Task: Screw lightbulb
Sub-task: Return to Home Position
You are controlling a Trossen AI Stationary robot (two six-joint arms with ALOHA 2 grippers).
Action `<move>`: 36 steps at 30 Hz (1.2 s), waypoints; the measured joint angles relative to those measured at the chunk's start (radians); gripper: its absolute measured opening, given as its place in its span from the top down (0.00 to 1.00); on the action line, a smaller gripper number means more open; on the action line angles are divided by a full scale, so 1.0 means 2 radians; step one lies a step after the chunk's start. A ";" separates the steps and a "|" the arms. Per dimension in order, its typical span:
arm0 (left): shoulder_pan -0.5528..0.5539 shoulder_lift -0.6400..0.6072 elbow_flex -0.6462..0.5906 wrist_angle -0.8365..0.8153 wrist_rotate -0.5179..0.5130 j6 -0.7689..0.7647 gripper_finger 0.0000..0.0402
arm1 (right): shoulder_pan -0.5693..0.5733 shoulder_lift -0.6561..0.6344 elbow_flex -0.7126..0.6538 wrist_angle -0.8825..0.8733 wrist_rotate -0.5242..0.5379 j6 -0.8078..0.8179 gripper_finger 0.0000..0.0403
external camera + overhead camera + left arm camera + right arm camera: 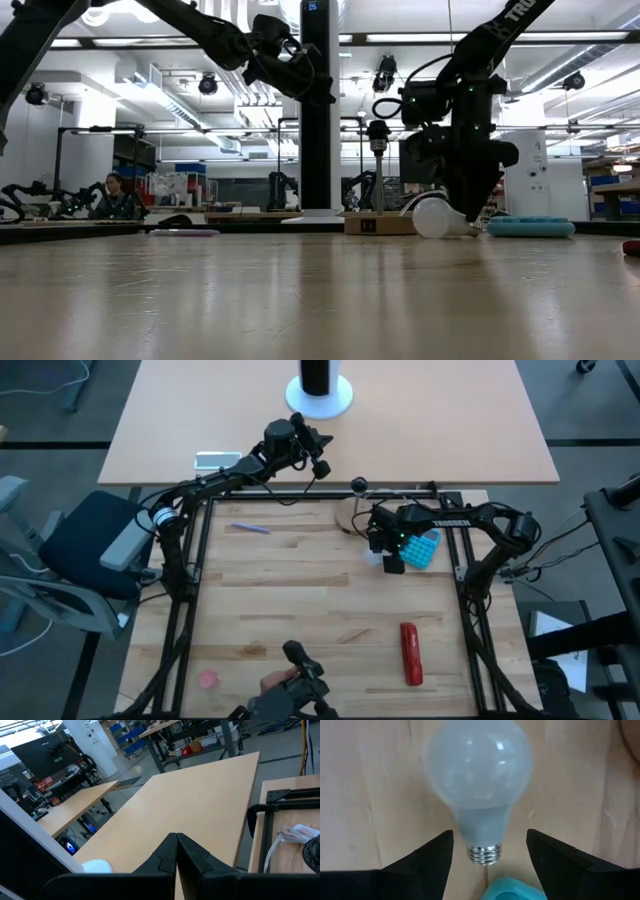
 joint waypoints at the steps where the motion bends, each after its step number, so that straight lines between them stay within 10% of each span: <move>1: 0.000 0.000 0.000 0.000 0.000 0.000 1.00 | 0.000 0.000 0.000 0.000 0.001 0.001 0.38; 18: -0.010 -0.043 0.000 -0.066 0.047 0.014 1.00 | 0.000 -0.141 0.010 -0.121 0.022 0.082 0.42; 25: -0.040 -0.176 -0.137 -0.012 0.259 -0.018 1.00 | 0.000 -0.237 -0.054 0.213 -0.034 0.096 0.47; 29: -0.119 -0.226 -0.286 0.230 0.187 -0.066 1.00 | 0.003 -0.205 -0.067 0.454 -0.117 0.110 0.51; 36: -0.238 -0.385 -0.405 0.228 -0.013 0.048 1.00 | 0.062 -0.186 -0.062 0.486 -0.183 0.126 0.54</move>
